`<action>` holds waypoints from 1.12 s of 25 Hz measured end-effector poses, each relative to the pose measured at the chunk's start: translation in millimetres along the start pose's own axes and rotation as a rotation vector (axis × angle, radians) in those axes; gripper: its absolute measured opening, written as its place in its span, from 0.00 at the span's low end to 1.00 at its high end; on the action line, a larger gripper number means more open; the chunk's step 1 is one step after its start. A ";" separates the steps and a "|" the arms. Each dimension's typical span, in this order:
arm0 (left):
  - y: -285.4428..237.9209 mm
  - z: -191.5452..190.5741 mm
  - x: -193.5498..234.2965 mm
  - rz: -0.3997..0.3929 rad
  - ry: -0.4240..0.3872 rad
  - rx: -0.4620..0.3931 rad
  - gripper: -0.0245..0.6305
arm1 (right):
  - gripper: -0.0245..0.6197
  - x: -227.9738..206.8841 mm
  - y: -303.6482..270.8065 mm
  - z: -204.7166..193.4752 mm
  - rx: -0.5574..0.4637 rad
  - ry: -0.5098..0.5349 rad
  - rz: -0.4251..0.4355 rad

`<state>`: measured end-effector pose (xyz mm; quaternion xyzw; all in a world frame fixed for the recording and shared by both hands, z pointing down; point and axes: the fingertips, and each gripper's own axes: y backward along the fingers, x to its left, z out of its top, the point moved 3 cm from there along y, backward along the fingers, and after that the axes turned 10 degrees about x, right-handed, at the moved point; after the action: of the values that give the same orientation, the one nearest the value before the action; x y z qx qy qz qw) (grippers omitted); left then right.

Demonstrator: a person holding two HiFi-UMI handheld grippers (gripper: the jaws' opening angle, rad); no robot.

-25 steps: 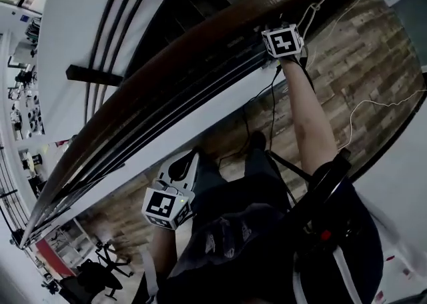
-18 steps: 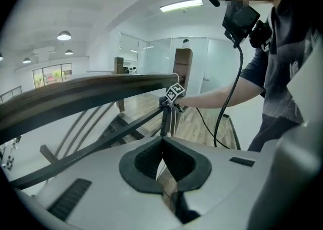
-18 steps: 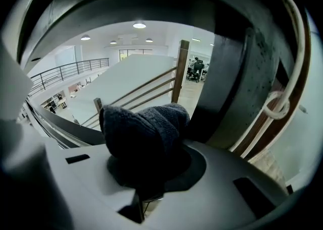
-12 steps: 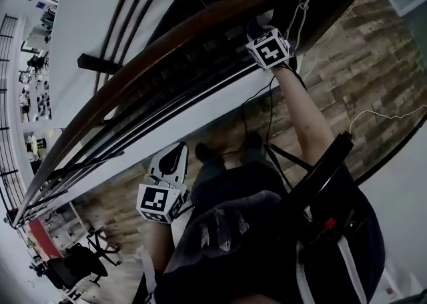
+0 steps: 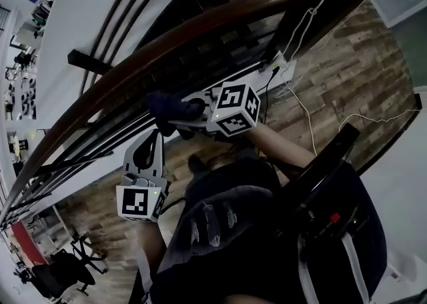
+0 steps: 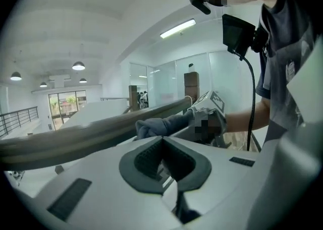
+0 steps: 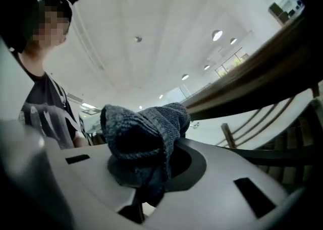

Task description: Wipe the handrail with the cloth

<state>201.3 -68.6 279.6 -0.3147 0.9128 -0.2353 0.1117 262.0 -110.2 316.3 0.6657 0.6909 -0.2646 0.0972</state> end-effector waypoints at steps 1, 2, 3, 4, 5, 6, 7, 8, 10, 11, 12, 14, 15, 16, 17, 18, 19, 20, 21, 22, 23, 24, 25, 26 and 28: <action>13.9 0.0 8.6 0.009 -0.008 -0.015 0.05 | 0.10 16.0 -17.4 8.0 -0.027 0.004 0.021; 28.8 -0.9 17.0 0.016 -0.012 -0.036 0.05 | 0.10 28.2 -34.3 13.9 -0.038 0.016 0.024; 44.8 -3.1 26.2 0.021 -0.010 -0.057 0.05 | 0.10 37.2 -50.4 18.0 -0.040 0.029 0.016; 61.6 -7.0 36.8 0.024 -0.002 -0.074 0.05 | 0.10 44.1 -65.2 21.0 -0.042 0.036 0.007; 78.1 -12.5 49.1 0.025 0.012 -0.089 0.05 | 0.10 49.6 -78.2 23.8 -0.050 0.035 0.003; 93.4 -19.3 62.8 0.026 0.026 -0.104 0.05 | 0.10 54.3 -89.4 26.8 -0.061 0.028 0.004; 107.0 -27.9 77.0 0.027 0.039 -0.115 0.05 | 0.10 58.9 -99.1 29.8 -0.075 0.018 0.007; 119.0 -38.3 90.6 0.029 0.047 -0.122 0.05 | 0.10 63.5 -107.8 32.4 -0.088 0.007 0.009; 137.8 -58.7 111.9 0.028 0.052 -0.124 0.05 | 0.10 72.6 -123.4 35.5 -0.108 -0.012 0.008; 144.4 -65.8 118.6 0.020 0.056 -0.126 0.05 | 0.10 77.1 -130.9 36.3 -0.116 -0.021 0.009; 149.3 -71.0 122.9 0.007 0.064 -0.128 0.05 | 0.10 82.0 -138.2 36.7 -0.122 -0.032 0.013; 155.4 -78.7 125.2 -0.014 0.073 -0.121 0.05 | 0.10 95.6 -151.2 34.3 -0.122 -0.050 0.034; 157.5 -81.6 124.1 -0.015 0.069 -0.110 0.05 | 0.10 104.6 -155.9 31.4 -0.119 -0.053 0.045; 160.0 -83.1 121.5 -0.014 0.062 -0.103 0.05 | 0.10 114.6 -158.9 27.9 -0.119 -0.053 0.057; 163.3 -82.9 117.8 -0.015 0.054 -0.107 0.05 | 0.10 125.2 -160.4 24.4 -0.123 -0.055 0.071; 167.2 -81.6 113.0 -0.017 0.051 -0.119 0.05 | 0.10 135.6 -160.3 21.4 -0.132 -0.059 0.086; 171.3 -79.8 107.7 -0.017 0.053 -0.133 0.05 | 0.10 145.0 -158.9 18.9 -0.141 -0.062 0.099; 175.1 -78.3 101.9 -0.015 0.060 -0.145 0.05 | 0.10 153.1 -156.1 16.4 -0.146 -0.061 0.108; 178.3 -77.4 95.3 -0.014 0.070 -0.152 0.05 | 0.10 160.0 -152.0 13.7 -0.148 -0.056 0.112; 180.4 -76.9 87.9 -0.014 0.080 -0.154 0.05 | 0.10 166.0 -146.5 10.6 -0.149 -0.049 0.112; 181.4 -76.6 79.0 -0.018 0.085 -0.153 0.05 | 0.10 171.1 -139.0 6.9 -0.154 -0.046 0.106; 181.5 -76.3 68.0 -0.025 0.083 -0.149 0.05 | 0.10 175.4 -129.5 2.1 -0.163 -0.045 0.095; 181.5 -76.3 54.5 -0.032 0.073 -0.143 0.05 | 0.10 179.5 -118.2 -4.4 -0.172 -0.050 0.082; 181.9 -77.3 39.3 -0.039 0.058 -0.133 0.05 | 0.10 183.9 -105.9 -12.9 -0.183 -0.063 0.071; 185.6 -81.9 8.1 -0.048 0.035 -0.098 0.05 | 0.10 194.9 -83.5 -33.3 -0.210 -0.109 0.066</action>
<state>69.4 84.1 257.2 -0.3376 0.9172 -0.1983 0.0743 169.6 77.7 269.2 0.6589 0.6861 -0.2235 0.2125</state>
